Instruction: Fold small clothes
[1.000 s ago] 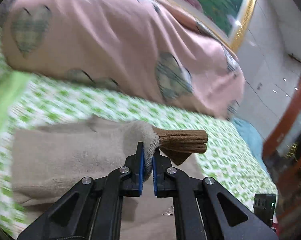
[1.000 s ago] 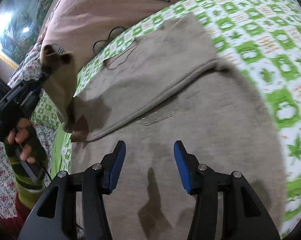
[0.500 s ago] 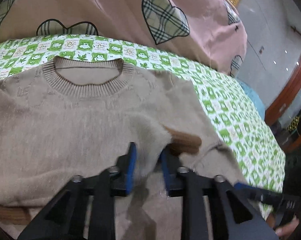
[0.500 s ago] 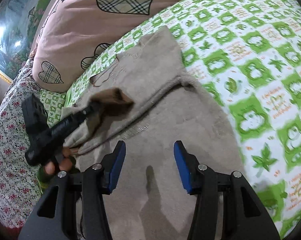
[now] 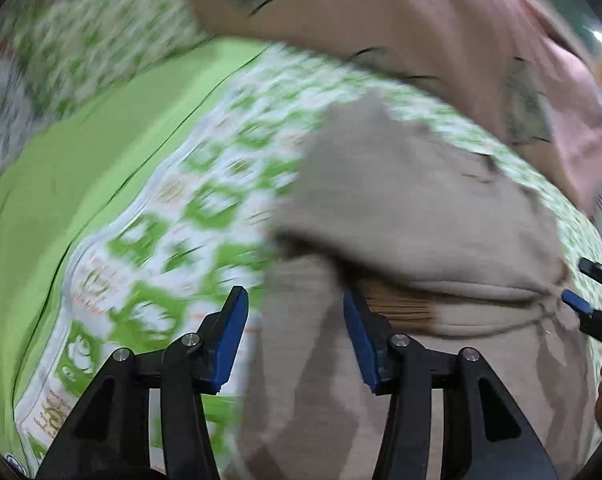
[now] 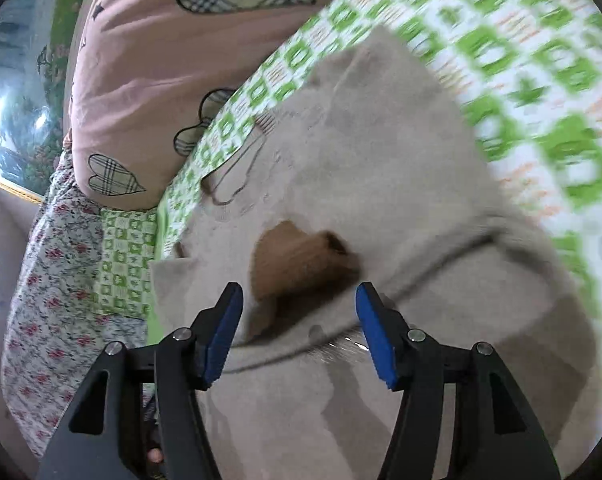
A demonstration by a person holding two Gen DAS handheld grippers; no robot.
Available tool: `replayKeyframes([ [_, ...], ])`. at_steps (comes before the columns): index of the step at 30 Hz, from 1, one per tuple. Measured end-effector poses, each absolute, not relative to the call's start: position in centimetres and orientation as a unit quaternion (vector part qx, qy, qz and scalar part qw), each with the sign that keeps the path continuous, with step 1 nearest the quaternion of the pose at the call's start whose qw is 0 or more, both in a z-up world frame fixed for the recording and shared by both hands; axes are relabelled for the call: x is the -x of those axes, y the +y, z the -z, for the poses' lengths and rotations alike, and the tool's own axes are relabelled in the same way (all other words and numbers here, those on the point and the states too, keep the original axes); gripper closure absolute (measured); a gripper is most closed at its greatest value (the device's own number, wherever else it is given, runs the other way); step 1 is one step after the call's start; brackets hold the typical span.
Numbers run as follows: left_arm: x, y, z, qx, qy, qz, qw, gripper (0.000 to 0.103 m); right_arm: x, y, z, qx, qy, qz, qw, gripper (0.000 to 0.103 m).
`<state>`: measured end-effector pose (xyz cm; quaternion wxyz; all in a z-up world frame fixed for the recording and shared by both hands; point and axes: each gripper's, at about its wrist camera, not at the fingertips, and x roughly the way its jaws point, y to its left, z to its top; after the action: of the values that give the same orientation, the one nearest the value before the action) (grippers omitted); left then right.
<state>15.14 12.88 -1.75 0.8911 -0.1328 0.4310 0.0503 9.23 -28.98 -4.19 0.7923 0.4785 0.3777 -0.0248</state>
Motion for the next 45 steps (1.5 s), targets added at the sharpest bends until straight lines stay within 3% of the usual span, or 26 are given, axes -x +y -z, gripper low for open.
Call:
replayKeyframes([
  [4,-17.2,13.2,2.9,0.136,0.447,-0.04,0.883,0.054,-12.3,-27.6,4.8,-0.47,0.386,0.016,0.793,0.044],
  [5,-17.9,12.8,2.9,0.128,0.448,-0.039,0.884,0.054,-12.9,-27.5,4.7,-0.459,0.386,0.026,0.8,0.05],
  [6,-18.7,12.4,2.9,0.119,0.451,-0.042,0.884,0.054,-13.6,-27.4,4.5,-0.444,0.389,0.039,0.806,0.083],
  [7,-19.4,12.2,2.8,0.113,0.451,-0.047,0.884,0.055,-13.8,-27.5,4.3,-0.441,0.387,0.04,0.809,0.095],
  [14,-18.7,13.7,1.7,0.155,0.406,-0.107,0.894,0.057,-7.6,-27.6,-3.6,-0.369,0.225,0.035,0.901,0.095],
  [21,-16.1,14.1,2.7,0.183,0.411,-0.116,0.885,0.057,-6.8,-28.9,3.5,-0.373,0.351,0.079,0.855,0.095],
  [23,-15.6,14.4,2.8,0.187,0.414,-0.11,0.884,0.056,-7.1,-29.0,5.7,-0.377,0.417,0.104,0.82,0.093],
  [25,-15.5,14.7,3.1,0.195,0.411,-0.105,0.884,0.056,-5.6,-29.4,5.8,-0.389,0.415,0.127,0.813,0.074],
  [27,-14.8,15.4,3.3,0.214,0.401,-0.097,0.885,0.056,-4.3,-29.1,3.6,-0.342,0.402,0.189,0.828,0.061],
  [28,-14.6,15.7,3.5,0.225,0.396,-0.092,0.885,0.056,-4.0,-28.8,2.2,-0.319,0.386,0.211,0.84,0.048],
  [30,-14.4,16.0,3.7,0.243,0.39,-0.085,0.884,0.056,-4.5,-28.0,-0.2,-0.299,0.349,0.181,0.869,0.039],
  [37,-14.3,16.4,3.8,0.264,0.375,-0.072,0.886,0.055,-21.0,-18.0,-0.3,-0.272,0.395,-0.134,0.867,0.024],
  [41,-13.9,16.9,4.0,0.281,0.365,-0.062,0.885,0.055,-30.7,-12.1,2.8,-0.215,0.463,-0.2,0.836,0.024],
  [45,-13.8,17.2,4.1,0.293,0.356,-0.054,0.886,0.055,-34.9,-7.8,6.0,-0.15,0.542,-0.257,0.786,0.024],
])
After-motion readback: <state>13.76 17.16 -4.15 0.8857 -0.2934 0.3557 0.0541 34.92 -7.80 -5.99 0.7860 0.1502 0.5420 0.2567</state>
